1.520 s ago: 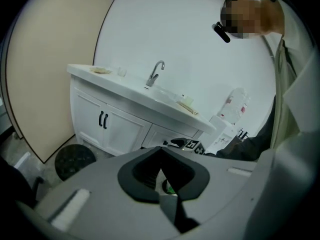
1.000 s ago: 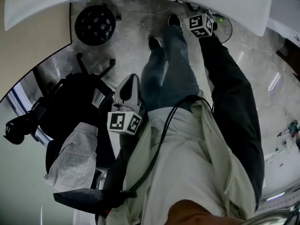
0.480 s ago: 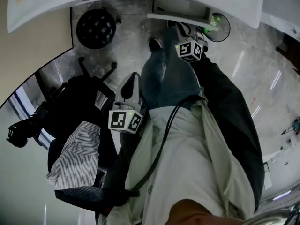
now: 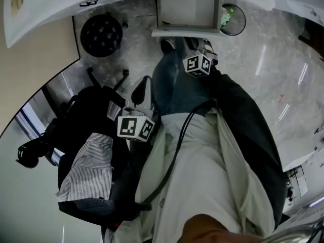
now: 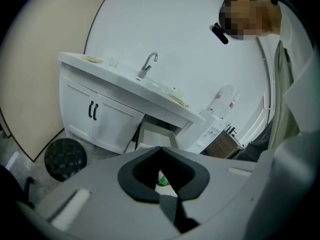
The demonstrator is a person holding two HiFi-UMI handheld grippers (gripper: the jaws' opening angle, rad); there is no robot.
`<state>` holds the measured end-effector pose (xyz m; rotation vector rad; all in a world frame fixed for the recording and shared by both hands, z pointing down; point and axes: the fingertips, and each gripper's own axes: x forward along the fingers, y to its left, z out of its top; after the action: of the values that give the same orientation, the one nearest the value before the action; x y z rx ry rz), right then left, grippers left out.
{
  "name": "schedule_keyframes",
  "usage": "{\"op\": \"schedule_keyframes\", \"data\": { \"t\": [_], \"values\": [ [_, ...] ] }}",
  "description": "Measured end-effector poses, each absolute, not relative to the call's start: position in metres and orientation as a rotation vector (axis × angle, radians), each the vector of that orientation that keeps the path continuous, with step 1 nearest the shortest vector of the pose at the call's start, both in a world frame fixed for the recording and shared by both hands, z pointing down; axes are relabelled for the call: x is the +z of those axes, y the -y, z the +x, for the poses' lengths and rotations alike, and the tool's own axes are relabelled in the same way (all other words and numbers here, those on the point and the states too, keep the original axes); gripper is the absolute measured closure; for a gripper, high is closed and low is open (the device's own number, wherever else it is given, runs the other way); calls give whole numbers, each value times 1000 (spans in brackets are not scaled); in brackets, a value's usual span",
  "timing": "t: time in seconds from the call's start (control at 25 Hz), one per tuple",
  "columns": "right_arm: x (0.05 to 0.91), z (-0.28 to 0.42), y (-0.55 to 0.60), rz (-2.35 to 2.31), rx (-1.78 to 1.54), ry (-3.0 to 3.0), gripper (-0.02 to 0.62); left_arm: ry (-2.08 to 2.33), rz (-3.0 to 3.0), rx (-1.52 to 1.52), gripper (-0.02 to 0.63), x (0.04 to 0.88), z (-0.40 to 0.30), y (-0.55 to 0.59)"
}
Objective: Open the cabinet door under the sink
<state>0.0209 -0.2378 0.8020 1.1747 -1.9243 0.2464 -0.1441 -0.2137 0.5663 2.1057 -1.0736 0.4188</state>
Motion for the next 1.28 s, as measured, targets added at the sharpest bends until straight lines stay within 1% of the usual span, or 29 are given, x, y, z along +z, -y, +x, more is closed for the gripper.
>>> {"op": "schedule_keyframes", "data": {
  "t": [0.16, 0.24, 0.28, 0.4, 0.52, 0.76, 1.0, 1.28],
  "values": [
    [805, 21, 237, 1178, 259, 1910, 537, 1034, 2130, 401, 598, 566, -145, 211],
    [796, 27, 232, 1207, 245, 1852, 546, 1028, 2130, 380, 598, 559, -146, 213],
    [786, 31, 229, 1247, 256, 1829, 560, 1027, 2136, 376, 598, 554, -146, 215],
    [753, 42, 217, 1329, 339, 1840, 563, 1010, 2175, 357, 598, 542, -140, 224],
    [715, 51, 200, 1324, 345, 1911, 594, 977, 2220, 347, 598, 533, -127, 226],
    [636, 91, 161, 1541, 416, 2015, 594, 917, 2335, 352, 598, 499, -87, 213],
    [556, 129, 101, 1736, 511, 2199, 594, 929, 2424, 383, 598, 466, -38, 157],
    [503, 151, 18, 1698, 494, 2350, 595, 998, 2414, 386, 598, 461, -12, 53]
  ]
}}
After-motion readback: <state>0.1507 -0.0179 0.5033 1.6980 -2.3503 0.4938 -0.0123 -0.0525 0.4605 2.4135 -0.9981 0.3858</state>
